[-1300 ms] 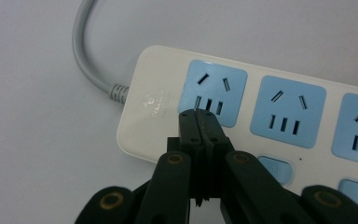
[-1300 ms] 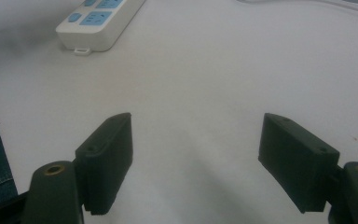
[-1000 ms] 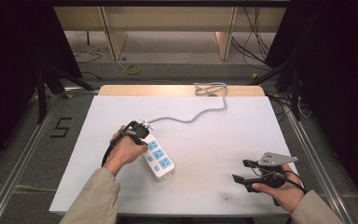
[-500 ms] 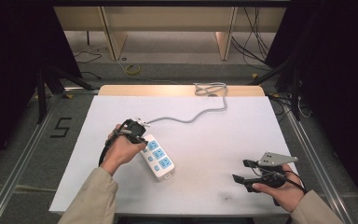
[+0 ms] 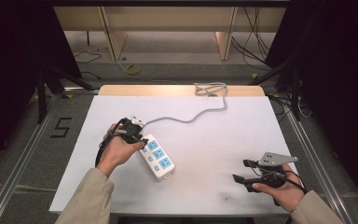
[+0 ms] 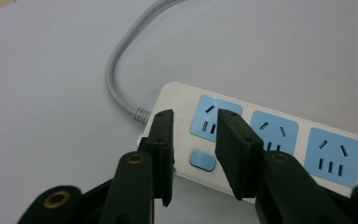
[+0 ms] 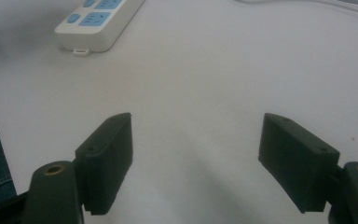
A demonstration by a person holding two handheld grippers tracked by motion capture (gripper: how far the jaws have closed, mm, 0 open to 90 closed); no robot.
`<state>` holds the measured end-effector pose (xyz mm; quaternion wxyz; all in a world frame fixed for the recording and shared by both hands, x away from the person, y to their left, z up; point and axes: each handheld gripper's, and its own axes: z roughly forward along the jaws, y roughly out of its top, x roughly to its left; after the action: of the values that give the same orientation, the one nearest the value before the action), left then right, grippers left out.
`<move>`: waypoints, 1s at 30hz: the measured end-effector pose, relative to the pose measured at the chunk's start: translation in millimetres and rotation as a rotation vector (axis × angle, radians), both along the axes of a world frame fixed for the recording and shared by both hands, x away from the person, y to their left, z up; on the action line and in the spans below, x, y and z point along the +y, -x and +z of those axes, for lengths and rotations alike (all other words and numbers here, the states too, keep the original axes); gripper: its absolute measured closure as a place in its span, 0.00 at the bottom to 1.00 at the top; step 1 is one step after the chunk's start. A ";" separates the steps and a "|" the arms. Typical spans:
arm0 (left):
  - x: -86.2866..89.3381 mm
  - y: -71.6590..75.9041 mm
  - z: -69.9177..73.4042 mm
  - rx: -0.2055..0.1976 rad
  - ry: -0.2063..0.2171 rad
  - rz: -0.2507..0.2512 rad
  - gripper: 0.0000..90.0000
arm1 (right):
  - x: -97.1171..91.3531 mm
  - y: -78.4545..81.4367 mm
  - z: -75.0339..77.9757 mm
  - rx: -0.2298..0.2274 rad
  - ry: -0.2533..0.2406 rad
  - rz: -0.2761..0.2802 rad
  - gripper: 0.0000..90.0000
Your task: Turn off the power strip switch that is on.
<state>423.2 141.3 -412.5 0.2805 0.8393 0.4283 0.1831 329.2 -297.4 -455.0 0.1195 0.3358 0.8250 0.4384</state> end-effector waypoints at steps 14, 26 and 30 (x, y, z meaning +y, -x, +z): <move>3.7 8.8 2.3 -0.115 0.085 -0.024 0.37 | -0.5 -0.3 0.6 -0.010 -0.004 -0.006 0.30; 7.7 19.4 3.3 -0.140 0.117 -0.057 0.33 | -0.3 -0.5 0.3 -0.009 -0.003 -0.007 0.29; 7.6 24.7 3.6 -0.153 0.118 -0.067 0.32 | -0.6 -0.7 0.2 -0.010 -0.004 -0.009 0.29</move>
<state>398.5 148.9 -408.9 0.3672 0.8187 0.3875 0.2117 329.8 -298.0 -454.8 0.1248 0.3376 0.8222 0.4410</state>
